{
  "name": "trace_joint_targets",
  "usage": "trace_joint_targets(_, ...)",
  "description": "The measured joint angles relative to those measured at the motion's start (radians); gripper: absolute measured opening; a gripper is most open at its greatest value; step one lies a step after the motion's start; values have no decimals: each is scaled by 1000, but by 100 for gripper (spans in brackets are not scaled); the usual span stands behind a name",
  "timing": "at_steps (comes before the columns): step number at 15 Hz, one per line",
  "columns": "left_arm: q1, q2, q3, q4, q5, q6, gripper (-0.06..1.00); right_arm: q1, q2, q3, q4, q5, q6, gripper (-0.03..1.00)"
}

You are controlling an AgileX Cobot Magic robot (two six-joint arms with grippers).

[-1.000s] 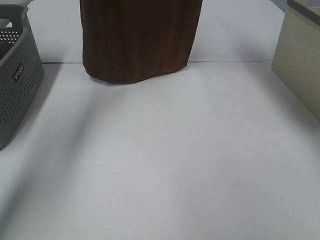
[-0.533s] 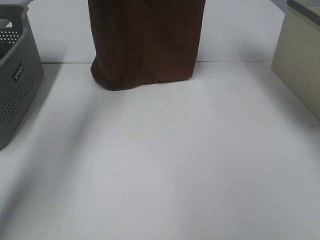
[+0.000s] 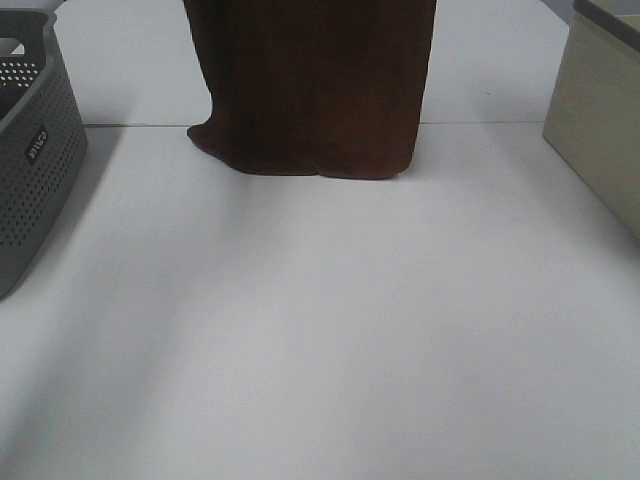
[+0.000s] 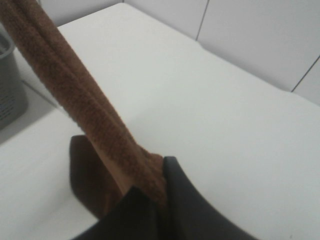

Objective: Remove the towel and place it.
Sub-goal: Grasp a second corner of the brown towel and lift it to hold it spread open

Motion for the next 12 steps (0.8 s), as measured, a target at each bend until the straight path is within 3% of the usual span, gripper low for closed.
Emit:
trace_joint_targets(2,-10,-66,0,-22,173,-46,0,0,-36,0,39,106,1,1)
trace_joint_targets(5,-12,-149,0,-85,334,-93,0,7,-105,0,88,207,8,1)
trace_joint_targets(7,-12,-189,-1,-161,349,-109,0,7,-153,0,108,277,40,1)
trace_joint_targets(10,-11,-249,41,-232,352,-111,0,7,-198,16,108,294,89,1)
trace_joint_targets(11,-11,-281,105,-248,352,-115,0,7,-221,42,106,295,108,1)
trace_joint_targets(12,-11,-366,300,-268,352,-133,0,7,-281,156,109,295,126,1)
